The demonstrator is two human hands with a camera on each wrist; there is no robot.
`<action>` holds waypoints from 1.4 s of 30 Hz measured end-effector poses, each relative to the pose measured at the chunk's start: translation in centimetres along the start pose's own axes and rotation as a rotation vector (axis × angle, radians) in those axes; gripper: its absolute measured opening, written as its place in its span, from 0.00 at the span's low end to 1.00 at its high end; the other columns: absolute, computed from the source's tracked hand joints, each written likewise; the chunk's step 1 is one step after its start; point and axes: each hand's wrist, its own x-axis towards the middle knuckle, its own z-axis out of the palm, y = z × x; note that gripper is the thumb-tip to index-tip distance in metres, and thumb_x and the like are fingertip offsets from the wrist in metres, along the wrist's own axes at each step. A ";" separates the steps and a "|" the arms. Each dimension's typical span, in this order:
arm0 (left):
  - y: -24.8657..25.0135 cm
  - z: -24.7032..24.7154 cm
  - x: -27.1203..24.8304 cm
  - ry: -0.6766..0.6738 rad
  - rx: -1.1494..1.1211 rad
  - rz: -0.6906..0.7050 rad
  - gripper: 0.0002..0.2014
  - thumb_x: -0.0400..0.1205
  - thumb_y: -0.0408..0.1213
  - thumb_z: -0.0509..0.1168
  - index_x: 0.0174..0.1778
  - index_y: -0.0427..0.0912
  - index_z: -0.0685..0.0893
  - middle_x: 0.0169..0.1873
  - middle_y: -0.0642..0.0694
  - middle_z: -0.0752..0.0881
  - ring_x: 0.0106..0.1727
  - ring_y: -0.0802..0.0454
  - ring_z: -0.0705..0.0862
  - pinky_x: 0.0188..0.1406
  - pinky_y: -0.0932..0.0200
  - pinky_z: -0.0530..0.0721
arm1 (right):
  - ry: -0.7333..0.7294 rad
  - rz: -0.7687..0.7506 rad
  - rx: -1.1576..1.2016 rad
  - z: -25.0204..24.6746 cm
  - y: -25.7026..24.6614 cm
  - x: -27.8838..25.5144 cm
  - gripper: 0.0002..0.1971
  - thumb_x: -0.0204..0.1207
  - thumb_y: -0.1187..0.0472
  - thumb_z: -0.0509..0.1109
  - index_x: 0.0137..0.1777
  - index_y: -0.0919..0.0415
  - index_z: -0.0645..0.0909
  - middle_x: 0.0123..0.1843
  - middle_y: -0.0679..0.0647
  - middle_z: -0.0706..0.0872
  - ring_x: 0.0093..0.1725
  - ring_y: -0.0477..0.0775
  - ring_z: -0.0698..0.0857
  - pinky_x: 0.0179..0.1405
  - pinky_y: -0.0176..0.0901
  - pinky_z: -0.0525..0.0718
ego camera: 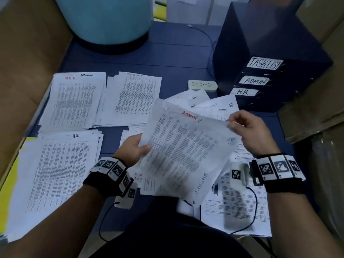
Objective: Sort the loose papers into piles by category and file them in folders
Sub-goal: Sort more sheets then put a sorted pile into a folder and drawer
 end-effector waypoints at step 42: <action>-17.0 -30.4 10.7 0.780 0.094 -0.498 0.15 0.76 0.31 0.68 0.57 0.35 0.76 0.55 0.32 0.83 0.53 0.34 0.83 0.52 0.45 0.81 | -0.017 0.352 -0.178 25.5 -5.5 21.2 0.14 0.76 0.67 0.72 0.61 0.65 0.85 0.59 0.62 0.88 0.50 0.56 0.82 0.47 0.44 0.78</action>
